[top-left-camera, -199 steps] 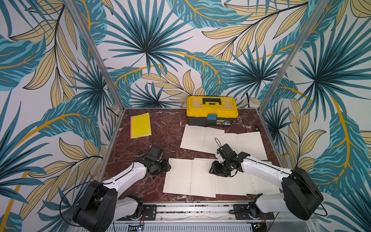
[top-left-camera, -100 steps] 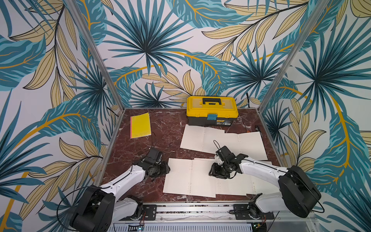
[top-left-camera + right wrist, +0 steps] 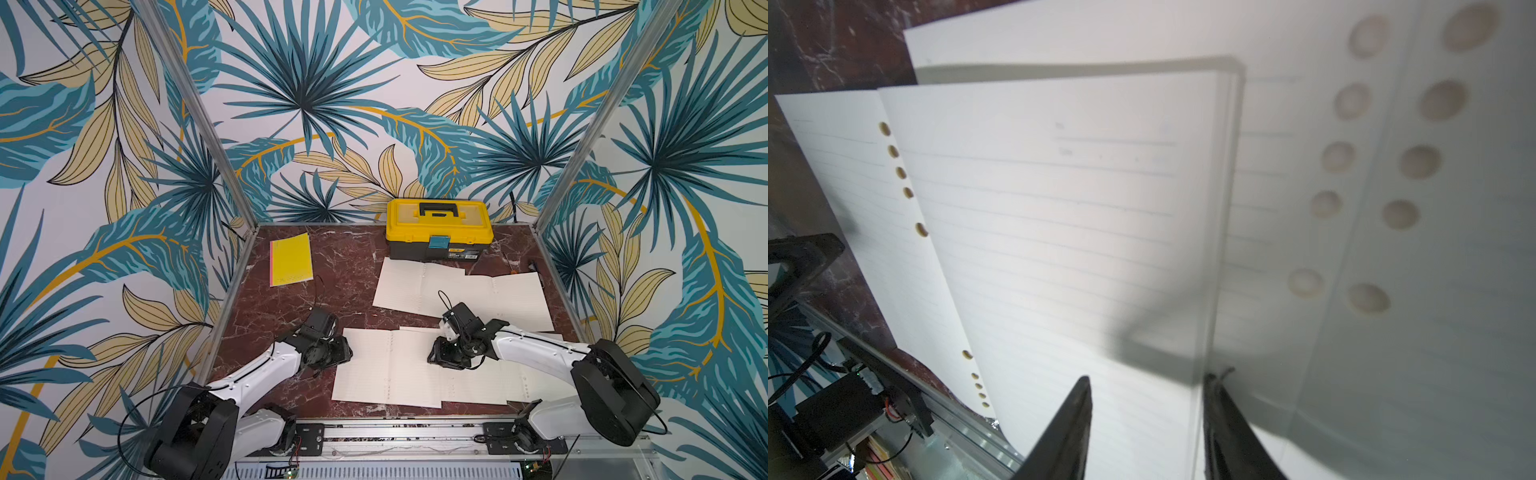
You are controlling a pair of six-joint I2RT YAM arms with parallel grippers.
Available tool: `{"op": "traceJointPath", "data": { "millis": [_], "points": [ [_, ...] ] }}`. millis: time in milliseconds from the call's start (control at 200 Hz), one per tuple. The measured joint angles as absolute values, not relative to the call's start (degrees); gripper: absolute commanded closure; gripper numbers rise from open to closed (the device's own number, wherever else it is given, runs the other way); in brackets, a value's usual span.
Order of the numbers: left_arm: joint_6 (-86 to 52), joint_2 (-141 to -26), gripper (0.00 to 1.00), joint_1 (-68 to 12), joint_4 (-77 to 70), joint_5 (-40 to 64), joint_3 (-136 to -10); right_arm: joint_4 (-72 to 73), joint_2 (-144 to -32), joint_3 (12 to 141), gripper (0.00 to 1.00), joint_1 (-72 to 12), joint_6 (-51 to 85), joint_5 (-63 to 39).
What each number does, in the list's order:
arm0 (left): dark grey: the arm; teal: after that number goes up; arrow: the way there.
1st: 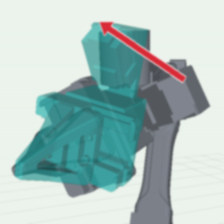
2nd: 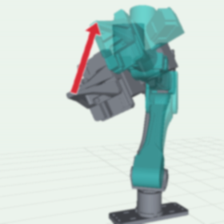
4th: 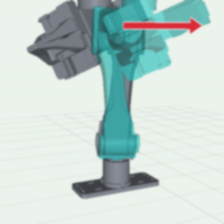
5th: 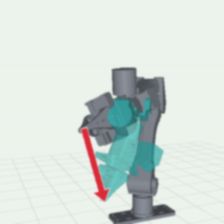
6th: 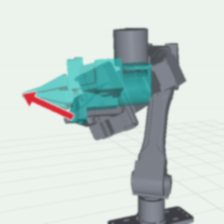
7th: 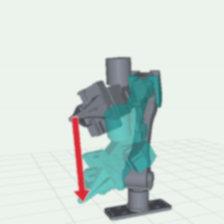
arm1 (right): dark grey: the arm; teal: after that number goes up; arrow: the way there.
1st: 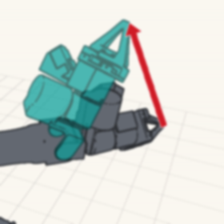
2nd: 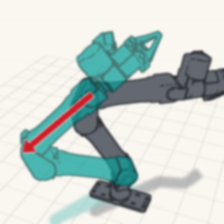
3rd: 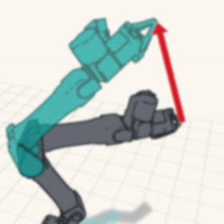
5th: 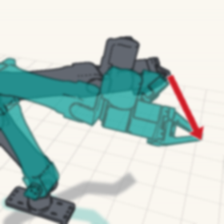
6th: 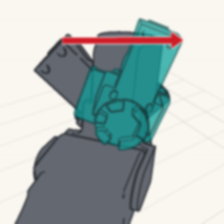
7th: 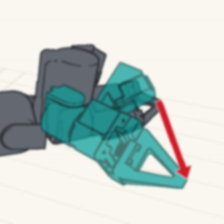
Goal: Close the notebook
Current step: Close the notebook at the center of the board.
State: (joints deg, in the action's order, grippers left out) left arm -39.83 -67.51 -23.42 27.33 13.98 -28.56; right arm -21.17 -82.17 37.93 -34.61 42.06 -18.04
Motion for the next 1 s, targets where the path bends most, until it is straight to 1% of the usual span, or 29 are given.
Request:
{"op": "traceJointPath", "data": {
  "millis": [1001],
  "points": [
    [-39.33, -66.7, 0.46, -23.55, 23.9, 15.29, -26.61, -19.66, -87.13, 42.3, 0.56, -37.93, 44.25, -17.8]
  ]
}}
